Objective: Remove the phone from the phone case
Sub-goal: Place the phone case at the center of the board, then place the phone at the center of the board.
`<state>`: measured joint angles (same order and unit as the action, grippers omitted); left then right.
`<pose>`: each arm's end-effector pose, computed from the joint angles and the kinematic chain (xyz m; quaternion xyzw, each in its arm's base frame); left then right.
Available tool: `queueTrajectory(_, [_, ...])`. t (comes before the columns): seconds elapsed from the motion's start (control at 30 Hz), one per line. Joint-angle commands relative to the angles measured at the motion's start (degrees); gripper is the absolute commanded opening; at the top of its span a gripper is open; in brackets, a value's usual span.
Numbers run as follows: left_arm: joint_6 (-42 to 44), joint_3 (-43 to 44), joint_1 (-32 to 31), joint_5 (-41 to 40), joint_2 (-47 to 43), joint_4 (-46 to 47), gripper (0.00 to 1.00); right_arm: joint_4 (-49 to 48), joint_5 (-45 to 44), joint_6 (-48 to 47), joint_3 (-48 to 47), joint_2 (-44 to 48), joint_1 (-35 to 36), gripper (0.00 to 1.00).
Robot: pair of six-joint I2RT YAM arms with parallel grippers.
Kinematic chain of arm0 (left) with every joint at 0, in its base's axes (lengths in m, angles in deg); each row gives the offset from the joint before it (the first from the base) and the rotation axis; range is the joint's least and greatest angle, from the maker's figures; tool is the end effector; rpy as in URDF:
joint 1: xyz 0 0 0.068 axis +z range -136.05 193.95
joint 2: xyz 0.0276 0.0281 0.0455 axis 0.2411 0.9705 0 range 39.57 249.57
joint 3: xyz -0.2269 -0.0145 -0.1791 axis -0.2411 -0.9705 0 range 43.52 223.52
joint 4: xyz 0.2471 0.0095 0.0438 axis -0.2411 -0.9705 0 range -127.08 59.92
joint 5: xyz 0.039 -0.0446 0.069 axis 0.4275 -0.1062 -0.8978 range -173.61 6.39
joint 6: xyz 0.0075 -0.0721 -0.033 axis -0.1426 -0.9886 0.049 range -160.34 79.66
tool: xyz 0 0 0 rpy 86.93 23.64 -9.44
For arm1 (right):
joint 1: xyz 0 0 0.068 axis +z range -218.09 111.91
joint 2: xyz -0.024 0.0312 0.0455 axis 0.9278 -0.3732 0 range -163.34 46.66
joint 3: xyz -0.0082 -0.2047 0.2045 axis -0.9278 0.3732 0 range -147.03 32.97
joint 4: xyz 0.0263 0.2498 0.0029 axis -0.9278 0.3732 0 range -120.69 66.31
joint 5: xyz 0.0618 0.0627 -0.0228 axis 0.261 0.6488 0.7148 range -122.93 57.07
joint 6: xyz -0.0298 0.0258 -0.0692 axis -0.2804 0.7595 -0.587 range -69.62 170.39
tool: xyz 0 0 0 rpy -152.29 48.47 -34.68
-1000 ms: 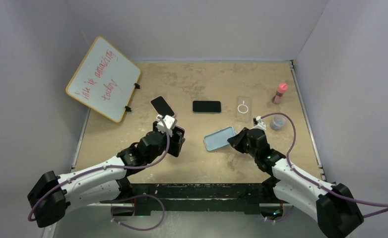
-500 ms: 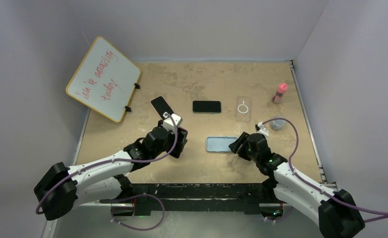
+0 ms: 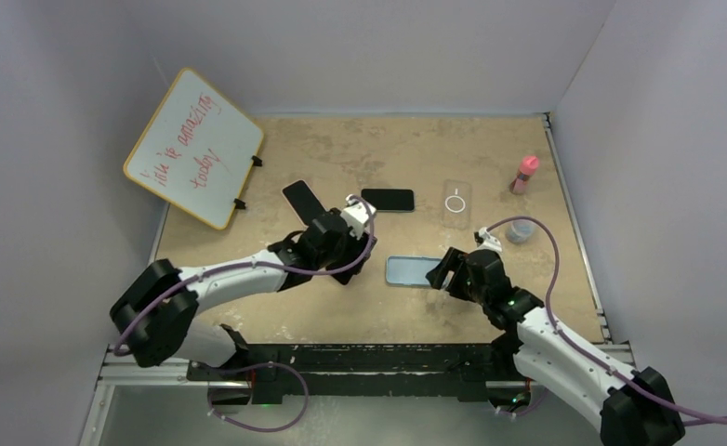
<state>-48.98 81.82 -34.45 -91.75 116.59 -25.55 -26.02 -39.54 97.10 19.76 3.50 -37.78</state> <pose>0.2027 -0.2137 0.2083 0.2685 0.8403 -0.1678 0.4402 0.1461 0.0763 0.1603 0.1526 0.8711 0.2489 0.3949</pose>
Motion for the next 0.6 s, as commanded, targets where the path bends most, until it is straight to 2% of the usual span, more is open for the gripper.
queueTrajectory(0.0, [6.5, 9.5, 0.4, 5.1, 6.9, 0.2, 0.0, 2.5, -2.3, -3.4, -2.9, 2.5, -0.1, 0.79])
queueTrajectory(0.17, [13.1, 17.2, 0.7, 7.8, 14.6, -2.7, 0.0, 2.0, -2.3, -3.6, -2.3, 5.1, -0.2, 0.81])
queueTrajectory(0.3, [15.8, 25.4, 1.2, 9.4, 21.4, -10.4, 0.0, 1.2, -1.8, -4.1, -1.7, 5.8, -0.1, 0.82])
queueTrajectory(0.57, [16.4, 30.4, 2.0, 12.0, 25.8, -11.9, 0.0, -1.9, 0.9, -5.1, -0.5, 4.8, -0.2, 0.82])
